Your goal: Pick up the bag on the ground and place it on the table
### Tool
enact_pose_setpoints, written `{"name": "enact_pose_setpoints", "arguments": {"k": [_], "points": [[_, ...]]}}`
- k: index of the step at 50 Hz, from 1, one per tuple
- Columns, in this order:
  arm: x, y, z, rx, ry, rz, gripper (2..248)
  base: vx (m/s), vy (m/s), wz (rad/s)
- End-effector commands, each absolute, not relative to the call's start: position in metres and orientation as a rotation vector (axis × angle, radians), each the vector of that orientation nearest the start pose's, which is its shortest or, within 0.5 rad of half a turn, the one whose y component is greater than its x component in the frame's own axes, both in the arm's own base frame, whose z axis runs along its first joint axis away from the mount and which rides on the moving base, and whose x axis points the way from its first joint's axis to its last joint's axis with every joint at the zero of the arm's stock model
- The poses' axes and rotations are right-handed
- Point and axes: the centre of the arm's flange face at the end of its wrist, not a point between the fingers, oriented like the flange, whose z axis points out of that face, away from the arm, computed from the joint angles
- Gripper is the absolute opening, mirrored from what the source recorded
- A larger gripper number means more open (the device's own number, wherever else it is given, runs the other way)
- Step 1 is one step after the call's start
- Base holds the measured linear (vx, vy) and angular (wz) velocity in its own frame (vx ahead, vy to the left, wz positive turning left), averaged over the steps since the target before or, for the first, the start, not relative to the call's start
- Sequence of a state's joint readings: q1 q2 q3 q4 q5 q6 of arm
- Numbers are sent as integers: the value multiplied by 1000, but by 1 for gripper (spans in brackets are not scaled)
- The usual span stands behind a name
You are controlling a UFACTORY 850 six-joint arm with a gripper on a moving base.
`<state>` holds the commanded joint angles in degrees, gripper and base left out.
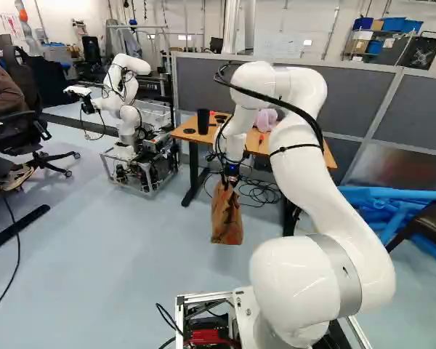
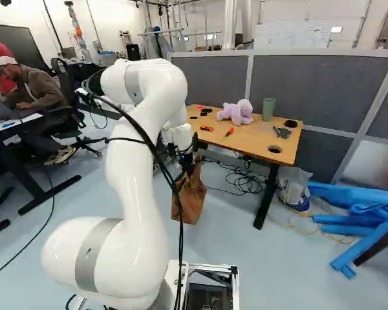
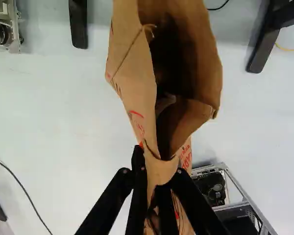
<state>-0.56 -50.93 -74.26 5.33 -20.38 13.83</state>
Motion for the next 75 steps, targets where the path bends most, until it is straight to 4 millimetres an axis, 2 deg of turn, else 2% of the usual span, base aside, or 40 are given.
{"name": "enact_pose_setpoints", "arguments": {"k": [28,75], "points": [[614,-3,231,-3050,516,-103,25,0,0,0],[604,-1,303,-3046,507,-59,25,0,0,0]]}}
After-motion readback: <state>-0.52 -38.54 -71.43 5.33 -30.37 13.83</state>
